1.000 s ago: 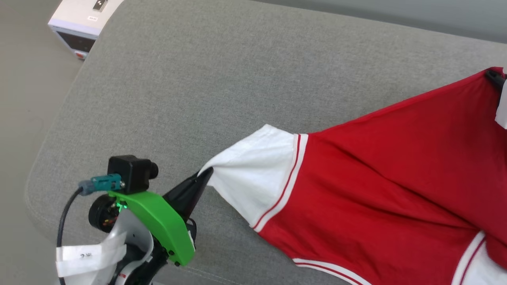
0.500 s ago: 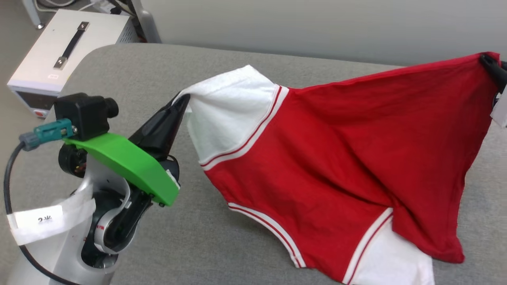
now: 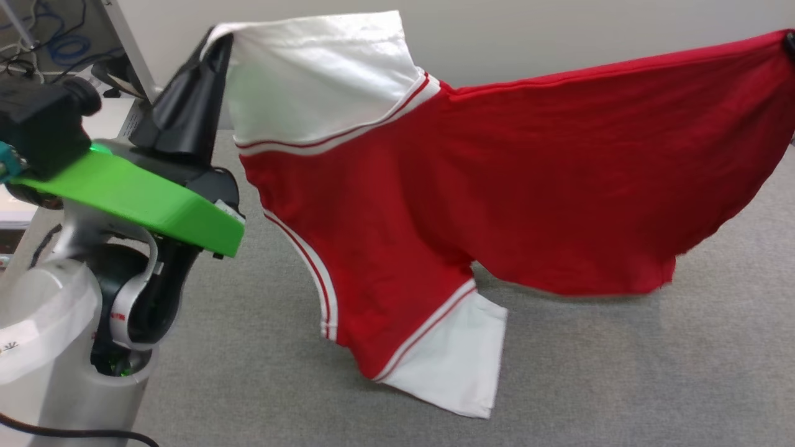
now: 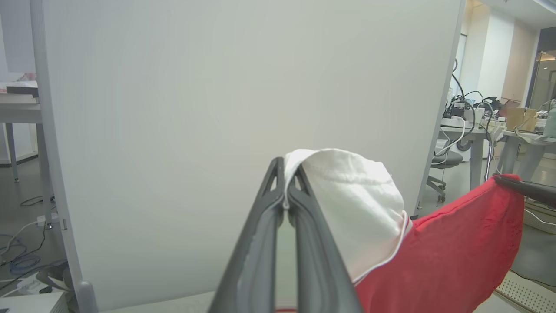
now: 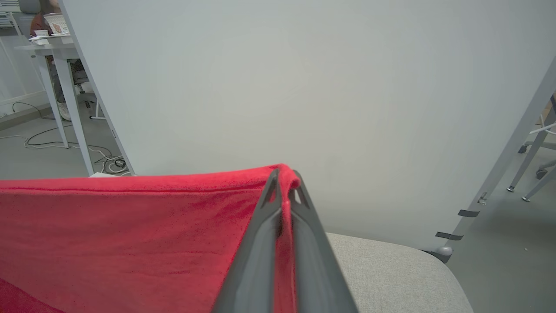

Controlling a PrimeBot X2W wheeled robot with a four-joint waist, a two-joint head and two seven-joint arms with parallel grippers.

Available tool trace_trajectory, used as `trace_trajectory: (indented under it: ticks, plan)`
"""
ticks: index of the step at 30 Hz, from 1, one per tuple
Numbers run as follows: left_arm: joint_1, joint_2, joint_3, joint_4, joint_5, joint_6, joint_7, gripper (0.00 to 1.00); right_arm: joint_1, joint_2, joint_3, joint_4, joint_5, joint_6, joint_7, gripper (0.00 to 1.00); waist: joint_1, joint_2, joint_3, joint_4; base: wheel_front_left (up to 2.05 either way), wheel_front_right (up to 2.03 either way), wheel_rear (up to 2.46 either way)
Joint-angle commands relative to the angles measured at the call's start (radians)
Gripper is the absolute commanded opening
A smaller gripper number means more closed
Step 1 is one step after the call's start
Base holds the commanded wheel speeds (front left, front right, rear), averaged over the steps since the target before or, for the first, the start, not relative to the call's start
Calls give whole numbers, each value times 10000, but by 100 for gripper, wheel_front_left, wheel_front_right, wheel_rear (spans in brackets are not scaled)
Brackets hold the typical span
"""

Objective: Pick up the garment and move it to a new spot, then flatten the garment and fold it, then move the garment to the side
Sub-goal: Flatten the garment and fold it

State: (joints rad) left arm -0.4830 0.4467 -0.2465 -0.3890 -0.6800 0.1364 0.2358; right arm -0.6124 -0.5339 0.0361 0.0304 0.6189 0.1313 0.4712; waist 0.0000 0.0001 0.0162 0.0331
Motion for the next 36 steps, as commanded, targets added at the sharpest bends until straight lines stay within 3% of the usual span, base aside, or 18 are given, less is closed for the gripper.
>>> trace_trajectory:
  ticks: [1,7,19,26,31,36]
  plan:
    - [-288,93,108,-104,166,72,-133,0,130,76,-125,-231,-93,-6,27,0,0,-1,-185,-212,0,0,0]
    - [-1244,431,500,-504,1045,121,-761,0,68,346,-694,-1266,-77,-6,147,0,0,-1,60,-306,0,0,0]
    - [-3677,1291,358,98,1751,-782,-601,0,-877,382,-1061,-1926,-34,-6,-121,0,0,-1,1662,-302,0,0,0]
    - [-5459,1766,397,1167,1704,-1534,-393,0,-2403,59,-685,-1279,-71,-6,-323,0,0,-1,2958,-333,0,0,0]
    - [-7366,1846,225,2169,1961,-2103,-800,0,-3976,31,-409,-348,-95,-6,-744,0,0,-1,4102,-301,0,0,0]
    - [-9370,1710,-73,3574,2285,-2387,-1361,0,-5651,65,81,697,-383,-6,-1381,0,0,-1,5178,-280,0,0,0]
